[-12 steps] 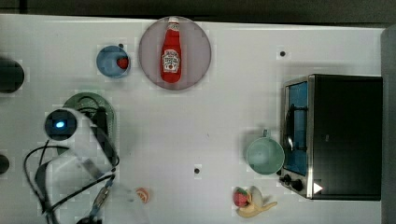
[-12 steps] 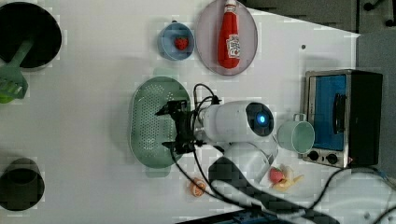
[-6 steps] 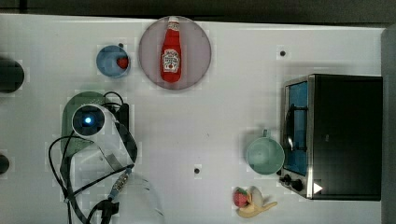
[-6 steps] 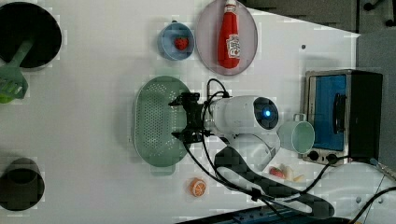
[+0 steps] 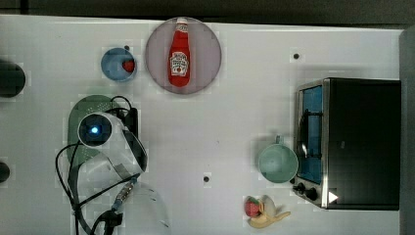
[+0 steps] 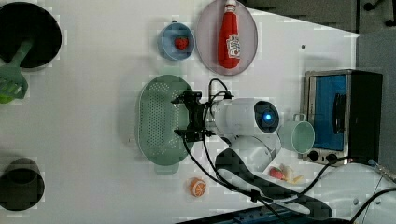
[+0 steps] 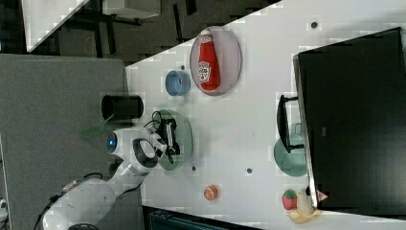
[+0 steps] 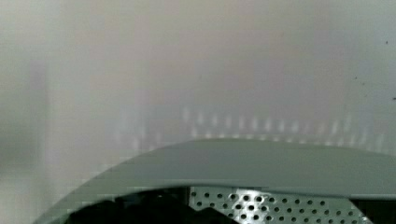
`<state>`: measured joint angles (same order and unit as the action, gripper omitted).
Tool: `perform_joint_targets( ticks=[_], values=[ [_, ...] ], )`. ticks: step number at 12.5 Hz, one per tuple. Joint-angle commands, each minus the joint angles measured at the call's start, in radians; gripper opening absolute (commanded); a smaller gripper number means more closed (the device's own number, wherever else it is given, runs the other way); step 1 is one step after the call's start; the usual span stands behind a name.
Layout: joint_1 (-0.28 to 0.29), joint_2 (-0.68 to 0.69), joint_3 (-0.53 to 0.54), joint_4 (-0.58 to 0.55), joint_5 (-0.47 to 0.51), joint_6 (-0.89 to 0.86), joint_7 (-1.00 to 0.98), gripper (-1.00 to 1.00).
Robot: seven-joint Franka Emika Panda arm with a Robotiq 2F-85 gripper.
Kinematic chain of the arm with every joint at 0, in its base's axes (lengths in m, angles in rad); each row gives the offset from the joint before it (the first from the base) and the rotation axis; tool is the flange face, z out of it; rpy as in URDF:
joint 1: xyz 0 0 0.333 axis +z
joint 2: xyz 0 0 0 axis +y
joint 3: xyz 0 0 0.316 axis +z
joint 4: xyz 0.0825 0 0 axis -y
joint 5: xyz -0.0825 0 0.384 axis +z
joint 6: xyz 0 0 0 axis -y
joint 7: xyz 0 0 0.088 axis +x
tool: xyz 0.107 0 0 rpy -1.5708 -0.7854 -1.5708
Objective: Drag strainer left to right.
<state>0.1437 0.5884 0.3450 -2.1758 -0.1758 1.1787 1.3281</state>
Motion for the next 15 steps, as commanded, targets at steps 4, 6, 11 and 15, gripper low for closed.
perform_joint_targets(
  ticks=[4, 6, 11, 15],
  values=[
    [-0.078, -0.078, -0.005, -0.076, 0.005, -0.018, 0.025, 1.00],
    [-0.108, -0.096, -0.005, -0.103, 0.005, -0.018, 0.015, 1.00],
    [-0.188, -0.148, -0.019, -0.174, 0.005, -0.018, -0.104, 1.00],
    [-0.234, -0.188, -0.071, -0.217, 0.005, -0.018, -0.181, 1.00]
  ],
)
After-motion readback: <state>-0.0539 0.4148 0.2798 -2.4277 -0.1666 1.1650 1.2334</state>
